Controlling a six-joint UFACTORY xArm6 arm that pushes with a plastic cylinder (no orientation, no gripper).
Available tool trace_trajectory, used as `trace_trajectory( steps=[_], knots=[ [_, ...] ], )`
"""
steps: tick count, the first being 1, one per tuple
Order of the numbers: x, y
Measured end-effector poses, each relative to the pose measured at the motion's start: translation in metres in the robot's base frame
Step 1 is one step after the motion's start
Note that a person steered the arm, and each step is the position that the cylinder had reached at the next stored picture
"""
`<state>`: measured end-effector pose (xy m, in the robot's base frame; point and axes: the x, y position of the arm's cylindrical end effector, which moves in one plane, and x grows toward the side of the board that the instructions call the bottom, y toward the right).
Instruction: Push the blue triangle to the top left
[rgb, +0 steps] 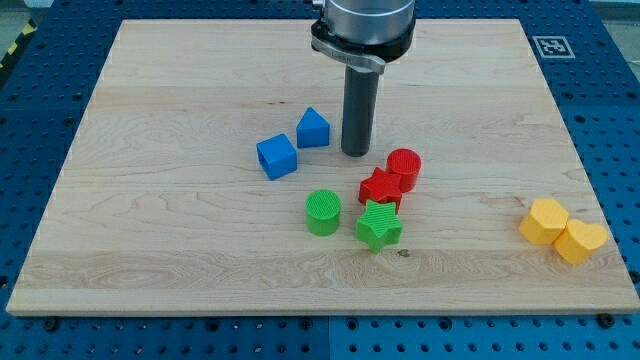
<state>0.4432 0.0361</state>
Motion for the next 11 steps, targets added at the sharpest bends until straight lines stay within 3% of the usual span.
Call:
trace_trajectory(
  steps=[7, 9, 11],
  knots=[
    [-0.047, -0.107],
    [-0.082, -0.083],
    [-0.151, -0.079]
  ],
)
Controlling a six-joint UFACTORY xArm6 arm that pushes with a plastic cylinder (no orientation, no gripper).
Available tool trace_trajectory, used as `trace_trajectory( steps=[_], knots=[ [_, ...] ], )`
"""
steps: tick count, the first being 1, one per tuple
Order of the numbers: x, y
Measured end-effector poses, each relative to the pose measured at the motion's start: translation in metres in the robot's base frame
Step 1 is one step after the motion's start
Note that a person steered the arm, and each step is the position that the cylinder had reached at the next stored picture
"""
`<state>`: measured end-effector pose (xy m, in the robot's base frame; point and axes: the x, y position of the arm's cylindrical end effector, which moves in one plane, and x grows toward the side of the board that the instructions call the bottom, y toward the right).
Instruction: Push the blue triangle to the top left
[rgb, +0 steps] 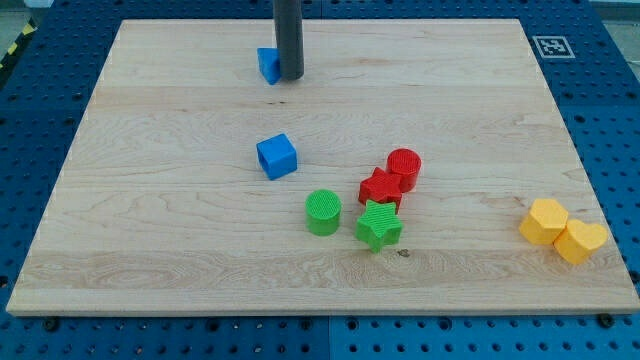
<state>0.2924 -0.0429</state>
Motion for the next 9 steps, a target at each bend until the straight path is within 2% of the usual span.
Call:
trace_trajectory(
  steps=[1, 2, 4, 6, 9],
  knots=[
    [-0.031, -0.004],
    [-0.037, -0.004],
    [0.013, 0.011],
    [0.003, 0.007],
    [-0.007, -0.030]
  ],
)
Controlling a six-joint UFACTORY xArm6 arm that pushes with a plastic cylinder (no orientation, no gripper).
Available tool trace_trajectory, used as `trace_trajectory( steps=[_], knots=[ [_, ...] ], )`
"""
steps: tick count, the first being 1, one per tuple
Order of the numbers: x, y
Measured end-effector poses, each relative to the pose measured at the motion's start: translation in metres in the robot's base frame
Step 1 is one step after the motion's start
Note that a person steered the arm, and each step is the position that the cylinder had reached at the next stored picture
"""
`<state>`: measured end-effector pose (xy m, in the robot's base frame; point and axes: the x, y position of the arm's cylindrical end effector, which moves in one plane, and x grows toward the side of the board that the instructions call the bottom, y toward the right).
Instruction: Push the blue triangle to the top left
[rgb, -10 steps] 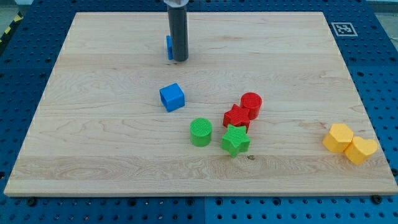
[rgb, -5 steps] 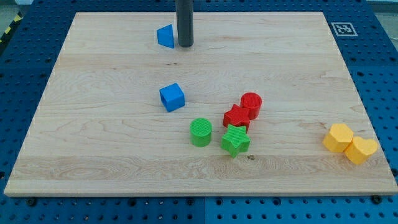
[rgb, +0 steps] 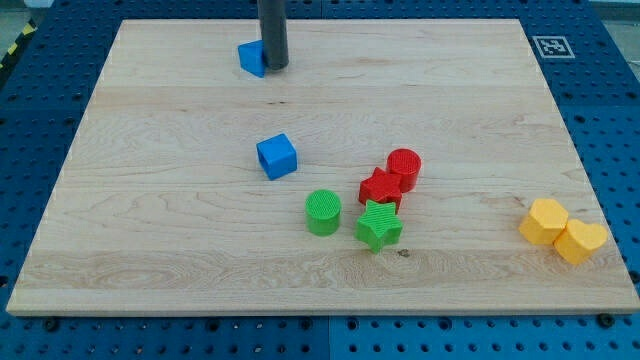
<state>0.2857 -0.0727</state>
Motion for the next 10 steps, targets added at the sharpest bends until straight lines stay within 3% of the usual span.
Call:
trace_trajectory(
  steps=[2, 5, 10],
  knots=[
    [0.000, -0.046],
    [0.012, -0.060],
    [-0.010, -0.092]
  ],
)
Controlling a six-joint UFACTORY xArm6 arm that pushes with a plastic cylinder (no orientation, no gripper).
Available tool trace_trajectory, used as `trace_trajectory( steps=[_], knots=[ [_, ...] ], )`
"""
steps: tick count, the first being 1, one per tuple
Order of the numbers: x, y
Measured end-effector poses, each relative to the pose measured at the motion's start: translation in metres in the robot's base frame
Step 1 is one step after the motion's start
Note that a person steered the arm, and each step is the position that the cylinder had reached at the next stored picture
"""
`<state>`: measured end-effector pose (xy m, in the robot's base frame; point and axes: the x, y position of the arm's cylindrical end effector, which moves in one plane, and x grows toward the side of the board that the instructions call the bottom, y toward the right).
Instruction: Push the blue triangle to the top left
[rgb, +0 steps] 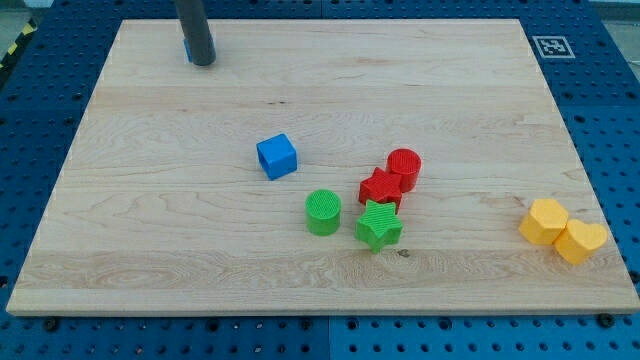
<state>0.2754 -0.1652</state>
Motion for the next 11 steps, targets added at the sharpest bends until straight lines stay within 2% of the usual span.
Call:
trace_trajectory(
  steps=[4, 7, 11],
  knots=[
    [-0.023, 0.001],
    [-0.031, 0.022],
    [-0.040, -0.001]
  ],
)
